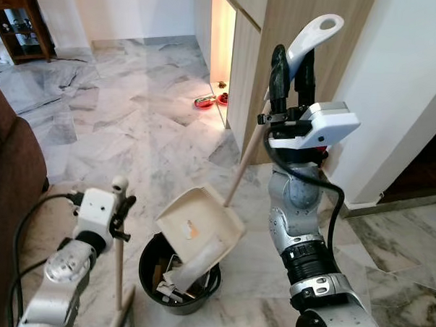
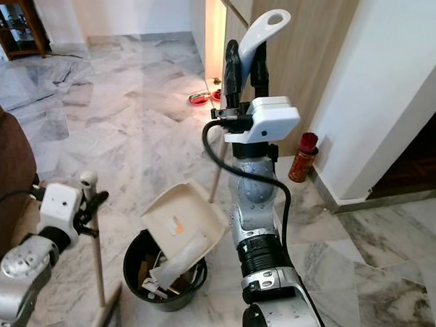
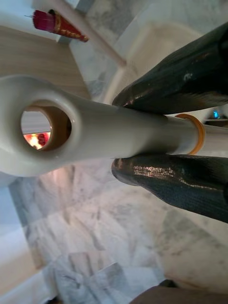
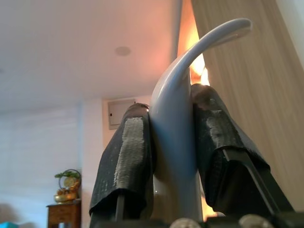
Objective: Sweep floor
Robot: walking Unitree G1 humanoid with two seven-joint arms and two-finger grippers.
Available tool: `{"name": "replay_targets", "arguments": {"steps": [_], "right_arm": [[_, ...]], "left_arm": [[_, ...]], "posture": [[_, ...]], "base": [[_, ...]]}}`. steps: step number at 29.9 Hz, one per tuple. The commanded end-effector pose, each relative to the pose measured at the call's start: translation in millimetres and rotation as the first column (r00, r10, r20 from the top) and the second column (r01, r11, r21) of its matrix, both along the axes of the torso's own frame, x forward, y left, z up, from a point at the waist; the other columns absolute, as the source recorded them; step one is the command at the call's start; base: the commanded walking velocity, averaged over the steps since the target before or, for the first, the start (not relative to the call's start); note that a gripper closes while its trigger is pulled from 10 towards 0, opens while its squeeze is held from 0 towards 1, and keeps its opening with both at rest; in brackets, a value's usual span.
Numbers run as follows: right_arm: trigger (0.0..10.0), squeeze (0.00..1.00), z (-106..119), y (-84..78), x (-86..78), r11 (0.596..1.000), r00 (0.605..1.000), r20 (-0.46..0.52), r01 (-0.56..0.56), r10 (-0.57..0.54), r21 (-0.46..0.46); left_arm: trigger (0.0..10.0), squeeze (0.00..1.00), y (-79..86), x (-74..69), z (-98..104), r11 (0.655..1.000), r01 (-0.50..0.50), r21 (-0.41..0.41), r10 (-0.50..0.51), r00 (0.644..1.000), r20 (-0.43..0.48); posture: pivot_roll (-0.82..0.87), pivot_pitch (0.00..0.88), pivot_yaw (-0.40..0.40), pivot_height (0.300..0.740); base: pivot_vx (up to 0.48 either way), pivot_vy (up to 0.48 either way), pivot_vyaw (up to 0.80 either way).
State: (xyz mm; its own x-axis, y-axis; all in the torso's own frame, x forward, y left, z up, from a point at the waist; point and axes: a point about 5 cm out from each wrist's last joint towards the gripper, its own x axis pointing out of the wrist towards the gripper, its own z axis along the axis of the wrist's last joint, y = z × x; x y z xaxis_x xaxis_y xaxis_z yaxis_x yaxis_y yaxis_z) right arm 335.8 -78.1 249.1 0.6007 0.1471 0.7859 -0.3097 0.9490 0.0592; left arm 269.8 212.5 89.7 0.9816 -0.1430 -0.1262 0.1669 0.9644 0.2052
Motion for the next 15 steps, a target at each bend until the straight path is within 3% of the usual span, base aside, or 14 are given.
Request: {"name": "replay_targets", "arguments": {"steps": [1, 15], "right_arm": [[10.0, 0.0, 14, 5.9, -4.8, 0.999, 0.998, 0.057, -0.04, 0.038, 0.03], [10.0, 0.0, 12, 5.8, 4.6, 0.973, 0.981, -0.039, -0.181, 0.188, 0.146]], "left_arm": [[10.0, 0.0, 2.5, -2.4, -4, 1.0, -0.009, 0.028, 0.009, 1.0, 0.01], [10.0, 0.0, 0.7, -6.7, -16, 1.0, -0.011, -0.003, 0.011, 1.0, -0.003]], "posture": [[0.11, 0.0, -0.003, 0.74], [0.11, 0.0, -0.005, 0.74]], "base": [[0.0, 0.0, 0.0], [0.0, 0.0, 0.0]]}}
